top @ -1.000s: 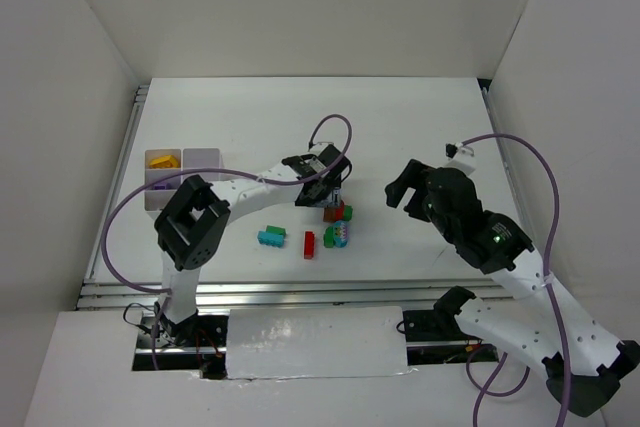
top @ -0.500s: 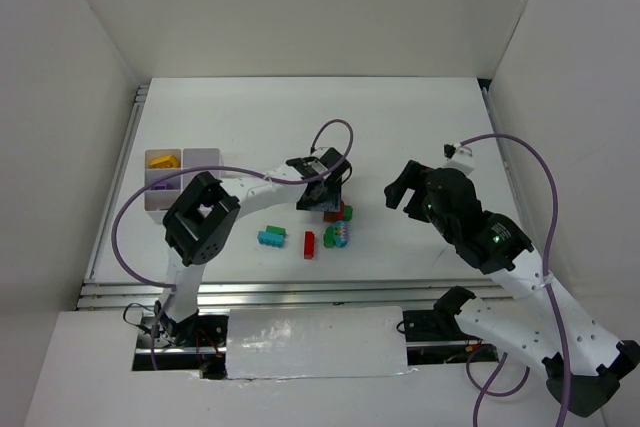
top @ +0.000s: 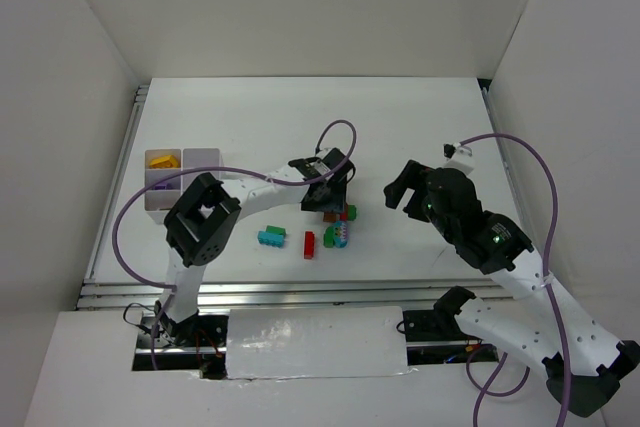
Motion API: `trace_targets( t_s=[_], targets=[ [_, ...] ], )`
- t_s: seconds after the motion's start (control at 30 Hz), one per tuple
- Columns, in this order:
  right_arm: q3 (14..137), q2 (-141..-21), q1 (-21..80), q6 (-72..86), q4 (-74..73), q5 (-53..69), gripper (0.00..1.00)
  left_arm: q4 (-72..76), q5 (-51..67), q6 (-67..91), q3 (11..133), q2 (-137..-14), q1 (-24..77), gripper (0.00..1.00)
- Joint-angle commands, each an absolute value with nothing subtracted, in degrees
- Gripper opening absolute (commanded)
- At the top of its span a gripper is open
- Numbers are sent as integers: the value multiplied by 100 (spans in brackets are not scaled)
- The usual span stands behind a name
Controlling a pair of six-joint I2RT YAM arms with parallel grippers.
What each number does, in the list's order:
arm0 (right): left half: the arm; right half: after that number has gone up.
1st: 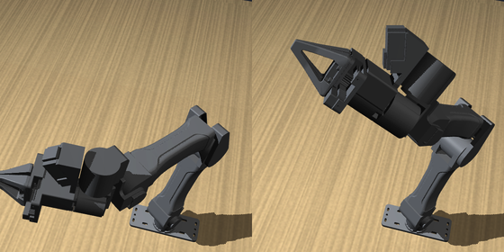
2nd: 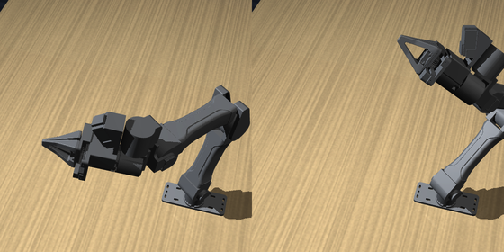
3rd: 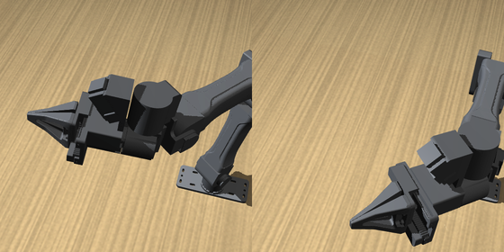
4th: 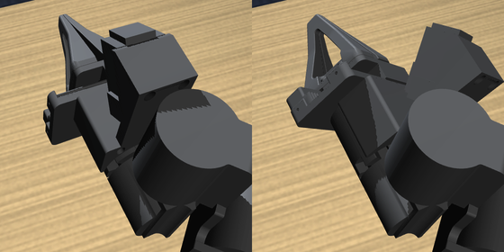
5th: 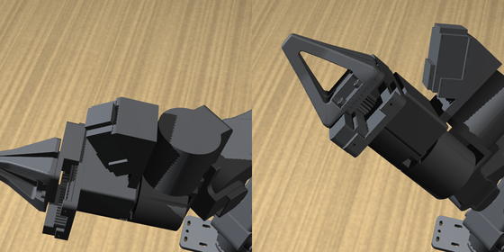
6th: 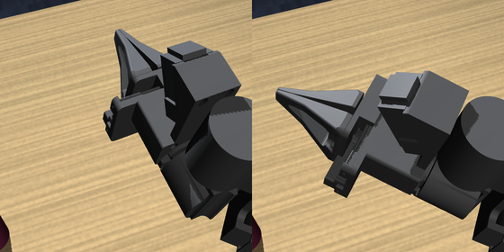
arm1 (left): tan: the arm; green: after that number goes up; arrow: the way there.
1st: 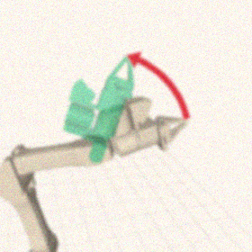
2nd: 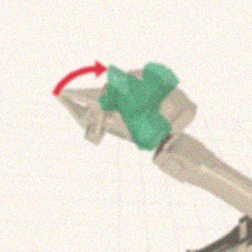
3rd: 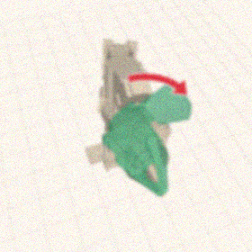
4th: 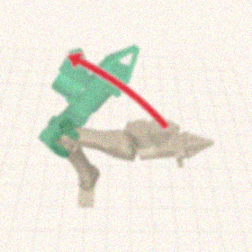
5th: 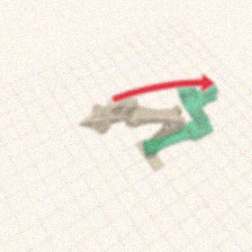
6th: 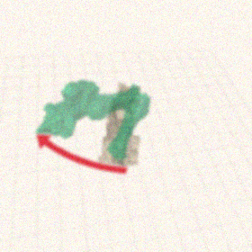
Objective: Sort the legos into containers by color
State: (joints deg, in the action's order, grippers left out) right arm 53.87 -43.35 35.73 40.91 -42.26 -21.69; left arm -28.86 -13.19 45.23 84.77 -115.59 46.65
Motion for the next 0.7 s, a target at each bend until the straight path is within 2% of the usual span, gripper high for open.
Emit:
trace_targets(
  t_s=[0.0, 0.2, 0.33, 0.5, 0.6, 0.67],
  targets=[
    [5344, -4307, 3559, 3999, -3938, -2188, 89, -2795, -1239, 4526, 8684, -11733, 4693, 74],
    [5353, -4307, 3559, 3964, -3955, -2171, 89, -2944, -1318, 4553, 8868, -12023, 4702, 73],
    [5361, -4280, 3551, 3946, -3938, -2180, 89, -2988, -1389, 4570, 8886, -12111, 4702, 66],
    [5370, -4271, 3559, 3929, -3946, -2188, 89, -3146, -1538, 4570, 9035, -12190, 4693, 43],
    [5361, -4289, 3559, 3920, -3938, -2197, 89, -3208, -1670, 4553, 9053, -12068, 4632, 15],
    [5335, -4289, 3551, 3911, -3920, -2189, 89, -3094, -1749, 4500, 9018, -11823, 4518, 3]
  ],
)
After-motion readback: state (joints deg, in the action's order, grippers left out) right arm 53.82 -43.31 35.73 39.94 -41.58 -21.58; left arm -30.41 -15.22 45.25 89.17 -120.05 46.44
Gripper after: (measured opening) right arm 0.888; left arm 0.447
